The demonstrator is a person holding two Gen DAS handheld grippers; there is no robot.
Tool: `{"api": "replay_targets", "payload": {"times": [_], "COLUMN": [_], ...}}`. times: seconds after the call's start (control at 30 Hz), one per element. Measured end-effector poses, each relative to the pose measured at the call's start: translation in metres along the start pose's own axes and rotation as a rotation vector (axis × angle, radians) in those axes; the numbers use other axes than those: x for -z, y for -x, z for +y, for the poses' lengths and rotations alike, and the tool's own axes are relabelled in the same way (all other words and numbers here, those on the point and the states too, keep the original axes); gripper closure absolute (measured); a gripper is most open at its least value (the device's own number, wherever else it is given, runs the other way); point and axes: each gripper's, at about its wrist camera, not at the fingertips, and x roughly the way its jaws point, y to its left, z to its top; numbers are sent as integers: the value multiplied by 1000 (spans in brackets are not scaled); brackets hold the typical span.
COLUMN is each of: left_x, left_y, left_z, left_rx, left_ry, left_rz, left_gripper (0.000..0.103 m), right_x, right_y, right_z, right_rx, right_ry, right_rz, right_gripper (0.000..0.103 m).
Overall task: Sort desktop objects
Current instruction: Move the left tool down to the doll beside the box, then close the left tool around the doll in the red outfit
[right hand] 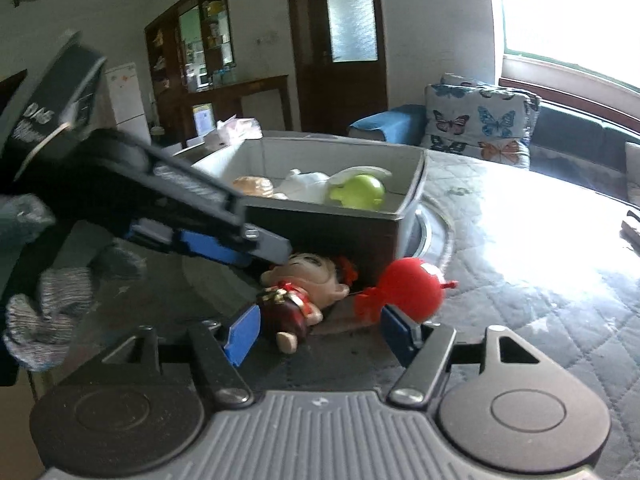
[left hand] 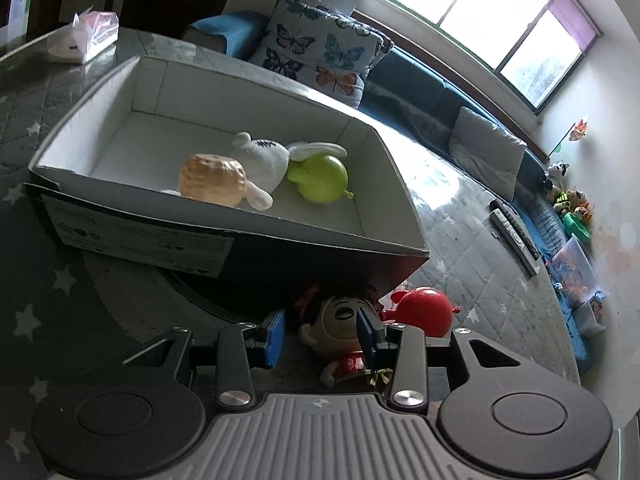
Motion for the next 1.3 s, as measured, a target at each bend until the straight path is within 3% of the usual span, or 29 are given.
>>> {"api": "replay_targets", "payload": {"times": [0.4, 0.7, 1.17, 1.3], "left_x": [-8, -10, -6, -4], "left_y": [-11, -17, -19, -14], "left_z": [6, 14, 17, 13], "left_rx": [73, 84, 105, 102], "left_ry": [58, 83, 97, 80], "left_rz": [13, 21, 18, 14], "left_gripper": [62, 59, 56, 57], "right_x": [-4, -3, -4, -5], "right_y": [-28, -39, -29, -25], "right_z": [19, 22, 21, 18], "right_rx": [-8, -36, -50, -51], "right_ry": [41, 24, 2, -10], "right_rz": [36, 60, 53, 56], "right_gripper": [36, 41, 39, 47]}}
